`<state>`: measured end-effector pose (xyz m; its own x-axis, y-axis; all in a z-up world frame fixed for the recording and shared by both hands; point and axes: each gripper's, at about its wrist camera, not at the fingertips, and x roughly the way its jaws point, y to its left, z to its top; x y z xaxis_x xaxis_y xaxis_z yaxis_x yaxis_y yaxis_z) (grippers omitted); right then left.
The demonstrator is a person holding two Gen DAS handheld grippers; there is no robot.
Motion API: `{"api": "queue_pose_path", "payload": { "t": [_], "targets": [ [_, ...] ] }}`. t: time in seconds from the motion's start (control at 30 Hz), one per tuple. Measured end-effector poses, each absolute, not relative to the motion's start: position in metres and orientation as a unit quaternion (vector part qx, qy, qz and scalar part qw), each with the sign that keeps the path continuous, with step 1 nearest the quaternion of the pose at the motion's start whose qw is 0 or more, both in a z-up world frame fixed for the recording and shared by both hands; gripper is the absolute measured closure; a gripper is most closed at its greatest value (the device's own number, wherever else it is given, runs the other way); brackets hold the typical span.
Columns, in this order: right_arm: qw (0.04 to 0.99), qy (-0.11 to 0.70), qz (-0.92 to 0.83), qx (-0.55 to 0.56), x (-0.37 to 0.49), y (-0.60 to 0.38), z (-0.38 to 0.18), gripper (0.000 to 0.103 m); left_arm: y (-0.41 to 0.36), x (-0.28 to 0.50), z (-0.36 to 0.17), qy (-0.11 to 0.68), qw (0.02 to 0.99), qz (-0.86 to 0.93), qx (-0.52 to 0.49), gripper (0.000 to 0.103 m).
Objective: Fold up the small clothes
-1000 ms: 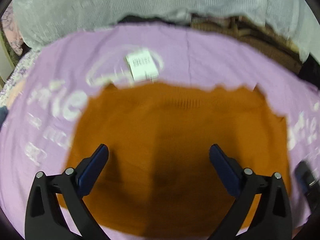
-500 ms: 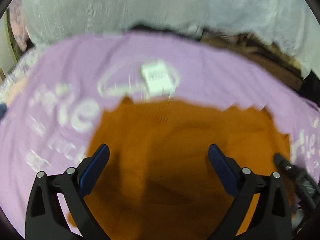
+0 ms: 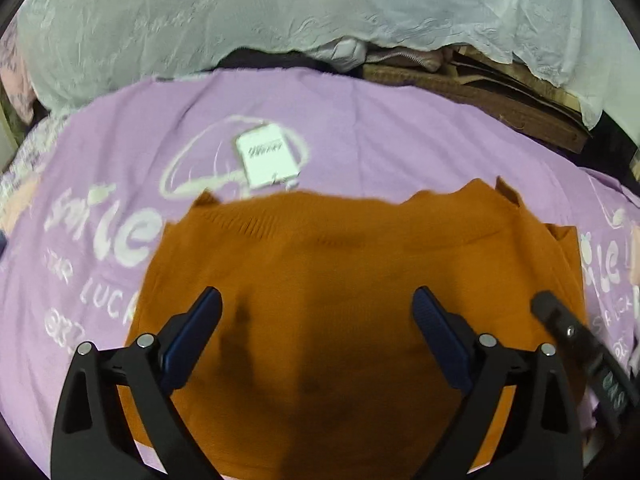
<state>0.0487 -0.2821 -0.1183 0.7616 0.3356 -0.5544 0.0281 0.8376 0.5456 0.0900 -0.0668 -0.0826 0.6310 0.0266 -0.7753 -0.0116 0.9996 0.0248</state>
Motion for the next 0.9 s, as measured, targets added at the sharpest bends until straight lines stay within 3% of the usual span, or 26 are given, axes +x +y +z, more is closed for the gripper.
{"api": "queue_pose_path", "payload": {
  "t": [0.2,0.43,0.57,0.9],
  "targets": [
    [0.894,0.325,0.106,0.289,0.047,-0.284,-0.109,0.085,-0.094,0.119,-0.098,0.473,0.881,0.008,0.011,0.012],
    [0.894,0.324,0.117,0.287,0.043,-0.271,-0.099,0.085,-0.098,0.116,-0.104,0.46,0.888,-0.003,0.008,0.013],
    [0.906,0.317,0.112,0.258,0.039,-0.253,-0.084,0.086,-0.092,0.111,-0.095,0.451,0.893,-0.009,0.007,0.02],
    [0.913,0.317,0.113,0.231,0.04,-0.215,-0.063,0.086,-0.06,0.11,-0.076,0.441,0.898,-0.003,0.0,0.025]
  ]
}}
